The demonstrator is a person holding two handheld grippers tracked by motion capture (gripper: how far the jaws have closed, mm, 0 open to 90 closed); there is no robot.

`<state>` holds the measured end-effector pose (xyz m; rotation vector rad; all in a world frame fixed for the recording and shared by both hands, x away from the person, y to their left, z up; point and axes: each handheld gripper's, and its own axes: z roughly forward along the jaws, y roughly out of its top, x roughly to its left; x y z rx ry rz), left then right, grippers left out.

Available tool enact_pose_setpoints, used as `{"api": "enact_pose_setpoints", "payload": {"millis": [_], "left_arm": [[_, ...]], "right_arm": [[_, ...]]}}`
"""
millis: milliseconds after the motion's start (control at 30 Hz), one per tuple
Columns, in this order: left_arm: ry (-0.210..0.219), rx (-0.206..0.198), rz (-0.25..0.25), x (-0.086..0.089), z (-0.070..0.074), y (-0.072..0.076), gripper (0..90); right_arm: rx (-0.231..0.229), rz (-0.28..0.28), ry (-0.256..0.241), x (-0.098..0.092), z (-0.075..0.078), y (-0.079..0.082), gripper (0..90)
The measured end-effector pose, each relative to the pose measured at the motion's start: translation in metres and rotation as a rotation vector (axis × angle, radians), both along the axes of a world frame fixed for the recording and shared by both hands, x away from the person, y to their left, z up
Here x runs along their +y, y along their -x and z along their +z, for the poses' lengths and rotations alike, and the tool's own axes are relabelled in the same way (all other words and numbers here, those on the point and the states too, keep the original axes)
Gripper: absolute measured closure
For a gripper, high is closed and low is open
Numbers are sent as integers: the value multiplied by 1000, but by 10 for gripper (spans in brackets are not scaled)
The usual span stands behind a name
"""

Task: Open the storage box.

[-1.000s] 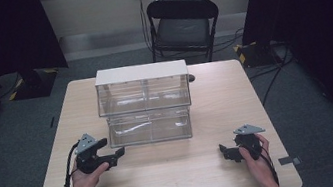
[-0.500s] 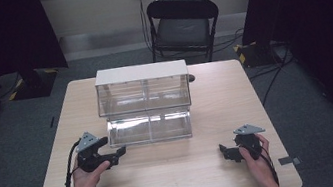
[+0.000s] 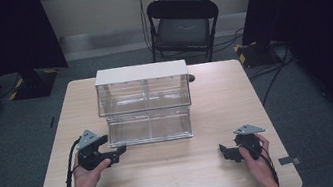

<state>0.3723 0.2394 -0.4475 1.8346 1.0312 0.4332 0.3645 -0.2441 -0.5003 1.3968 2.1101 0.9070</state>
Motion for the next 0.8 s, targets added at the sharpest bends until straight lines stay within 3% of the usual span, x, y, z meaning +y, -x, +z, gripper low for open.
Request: {"api": "enact_pose_setpoints", "payload": {"millis": [800], "left_arm": [[12, -2, 0, 1, 7, 0, 155]], "right_arm": [[0, 0, 0, 0, 0, 0, 105]]}}
